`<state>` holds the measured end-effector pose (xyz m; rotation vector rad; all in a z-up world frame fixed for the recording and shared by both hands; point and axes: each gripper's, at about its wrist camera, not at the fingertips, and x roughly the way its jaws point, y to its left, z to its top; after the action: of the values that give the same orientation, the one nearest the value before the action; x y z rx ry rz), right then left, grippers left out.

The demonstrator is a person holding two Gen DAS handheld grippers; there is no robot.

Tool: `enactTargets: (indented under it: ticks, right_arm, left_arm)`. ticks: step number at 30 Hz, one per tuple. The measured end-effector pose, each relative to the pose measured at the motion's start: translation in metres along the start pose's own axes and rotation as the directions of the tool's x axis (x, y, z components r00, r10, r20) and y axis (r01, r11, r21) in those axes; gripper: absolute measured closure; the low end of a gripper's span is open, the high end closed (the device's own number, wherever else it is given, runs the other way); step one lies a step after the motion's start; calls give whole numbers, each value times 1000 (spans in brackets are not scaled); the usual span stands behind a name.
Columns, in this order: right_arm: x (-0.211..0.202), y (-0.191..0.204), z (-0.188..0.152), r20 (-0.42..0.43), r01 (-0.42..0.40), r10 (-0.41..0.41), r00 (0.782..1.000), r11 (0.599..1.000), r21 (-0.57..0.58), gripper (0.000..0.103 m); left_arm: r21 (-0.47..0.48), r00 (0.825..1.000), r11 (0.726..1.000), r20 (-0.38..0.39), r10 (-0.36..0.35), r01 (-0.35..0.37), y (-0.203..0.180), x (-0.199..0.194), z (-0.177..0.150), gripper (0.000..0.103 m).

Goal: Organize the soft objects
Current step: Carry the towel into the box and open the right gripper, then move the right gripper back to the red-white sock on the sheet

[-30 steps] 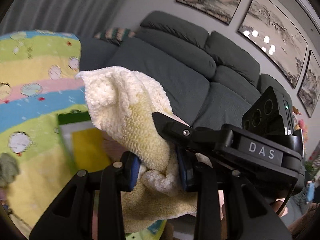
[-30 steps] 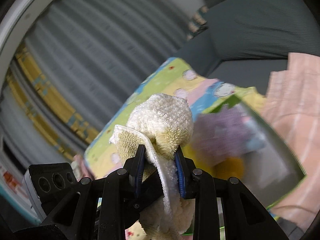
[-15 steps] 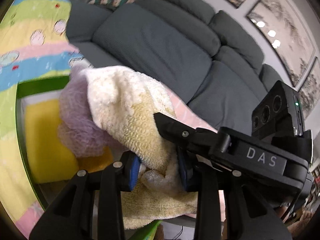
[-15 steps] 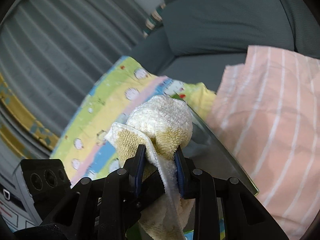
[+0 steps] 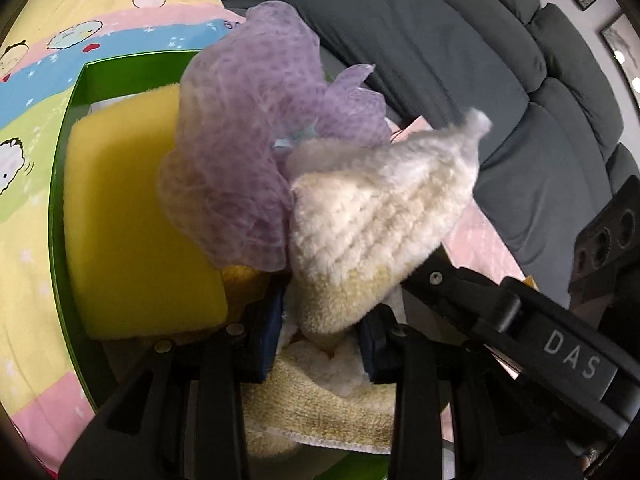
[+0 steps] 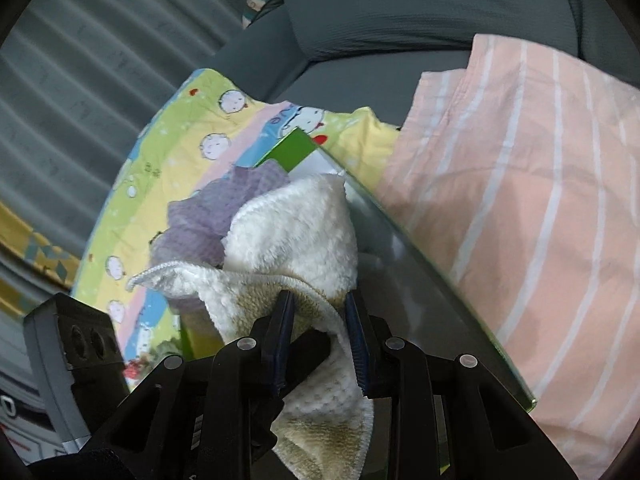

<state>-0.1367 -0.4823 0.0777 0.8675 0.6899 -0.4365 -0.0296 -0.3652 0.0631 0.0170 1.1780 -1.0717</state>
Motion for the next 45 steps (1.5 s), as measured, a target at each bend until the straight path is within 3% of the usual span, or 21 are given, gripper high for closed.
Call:
enactTargets:
  ticks: [6, 8, 10, 12, 14, 16, 19, 22, 28, 32, 34, 38, 42, 45]
  right_arm:
    - [1, -2, 0, 5, 30, -30, 1000, 1000, 8, 73]
    - [-1, -1, 0, 9, 34, -34, 999, 999, 12, 73]
    - [-7, 0, -1, 24, 40, -40, 999, 999, 2, 72]
    - [-14, 3, -2, 45, 52, -52, 998, 999, -7, 61]
    - [-26, 5, -3, 86, 38, -37, 996, 999, -9, 38]
    - [-39, 7, -4, 128, -4, 4, 992, 1000, -3, 22]
    - [-58, 12, -8, 180, -93, 89, 980, 996, 14, 18]
    - [-74, 27, -17, 219, -137, 138, 966, 990, -21, 11]
    - [-89, 74, -41, 263, -123, 165, 951, 978, -170, 7]
    - [-85, 112, -62, 224, -132, 201, 954, 947, -292, 6]
    - [-83, 129, -73, 208, -140, 223, 952, 926, -350, 6]
    - [-69, 166, -101, 132, -212, 298, 945, 869, -446, 6]
    - [-38, 201, -132, -17, -315, 359, 933, 794, -520, 6]
    - [-7, 223, -156, -130, -356, 344, 930, 754, -552, 6]
  left_arm:
    - [-3, 1000, 1000, 3, 17, -17, -3, -3, 2, 66]
    - [4, 1000, 1000, 13, 23, -23, -4, -6, 0, 55]
    - [25, 999, 999, 25, 41, -42, -10, -13, -5, 52]
    - [26, 998, 998, 41, 53, -54, -14, -24, -8, 49]
    - [21, 997, 999, 72, 38, -39, -16, -41, -11, 44]
    - [20, 994, 999, 101, 34, -36, -16, -58, -17, 36]
    - [9, 984, 999, 171, 42, -45, -12, -94, -29, 24]
    - [-18, 969, 998, 235, 69, -67, 2, -126, -41, 21]
    - [-128, 912, 979, 362, 195, -158, 36, -187, -76, 20]
    - [-229, 850, 936, 403, 340, -266, 69, -221, -111, 20]
    - [-290, 818, 908, 410, 404, -303, 90, -238, -132, 19]
    - [-431, 750, 826, 390, 535, -364, 137, -263, -171, 19]
    - [-564, 715, 750, 360, 600, -346, 185, -275, -206, 19]
    - [-639, 701, 688, 314, 641, -343, 214, -277, -225, 19]
